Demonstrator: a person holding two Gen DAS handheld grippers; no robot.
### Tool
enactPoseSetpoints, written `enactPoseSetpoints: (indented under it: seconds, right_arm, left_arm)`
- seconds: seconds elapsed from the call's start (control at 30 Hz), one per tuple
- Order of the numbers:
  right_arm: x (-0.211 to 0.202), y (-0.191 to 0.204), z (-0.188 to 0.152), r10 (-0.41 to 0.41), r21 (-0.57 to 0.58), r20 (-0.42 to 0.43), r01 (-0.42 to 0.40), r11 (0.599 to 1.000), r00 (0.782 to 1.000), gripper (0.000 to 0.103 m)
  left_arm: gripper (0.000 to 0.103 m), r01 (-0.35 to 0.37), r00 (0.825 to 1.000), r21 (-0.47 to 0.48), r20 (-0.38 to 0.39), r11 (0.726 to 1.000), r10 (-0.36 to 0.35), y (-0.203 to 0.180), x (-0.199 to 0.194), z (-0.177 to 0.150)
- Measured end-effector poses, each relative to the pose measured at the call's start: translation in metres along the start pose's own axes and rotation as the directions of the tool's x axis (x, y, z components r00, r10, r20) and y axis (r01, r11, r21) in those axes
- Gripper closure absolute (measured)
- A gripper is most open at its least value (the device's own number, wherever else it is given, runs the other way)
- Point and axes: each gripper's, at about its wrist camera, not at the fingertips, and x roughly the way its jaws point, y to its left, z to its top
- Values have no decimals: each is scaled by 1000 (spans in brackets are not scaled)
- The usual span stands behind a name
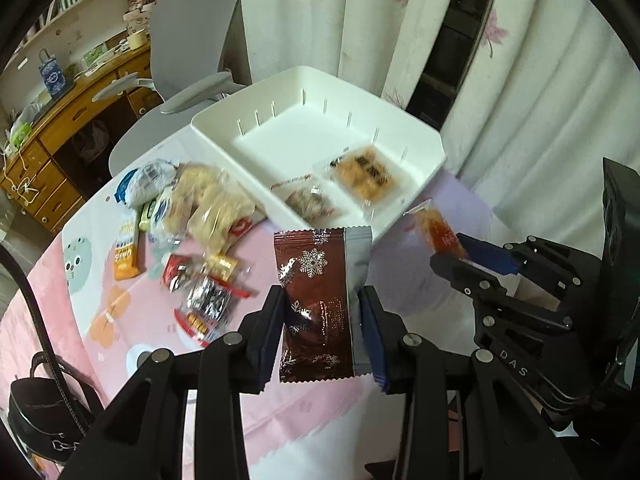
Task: Organize snacks
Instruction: 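Grasp the brown snowflake-print packet with the left tool, then carry both packets over the white tray and open both tools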
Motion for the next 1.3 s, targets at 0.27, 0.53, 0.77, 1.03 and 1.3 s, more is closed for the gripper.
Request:
enactPoseSetpoints:
  seconds: [0.27, 0.53, 0.77, 1.03, 1.3]
  right_arm:
    - [3, -47, 37, 57, -68, -4, -57, 996, 998, 81]
    - [13, -81, 67, 85, -144, 12, -83, 986, 996, 81]
    - [26, -102, 88, 94, -196, 13, -90, 977, 995, 81]
    - [44, -121, 104, 95, -203, 8, -91, 975, 995, 80]
    - [63, -134, 100, 102, -145, -60, -109, 983, 993, 60]
  left_arm:
    - [66, -16, 999, -127, 33, 992, 21, -14, 19, 44]
    - [66, -27, 998, -199, 49, 980, 38, -25, 39, 72]
    - [66, -11, 997, -272, 76, 962, 33, -30, 52, 84]
    - [38, -20, 995, -331, 86, 943, 51, -32, 65, 93]
    - [37, -42, 997, -388, 41, 921, 63, -24, 71, 84]
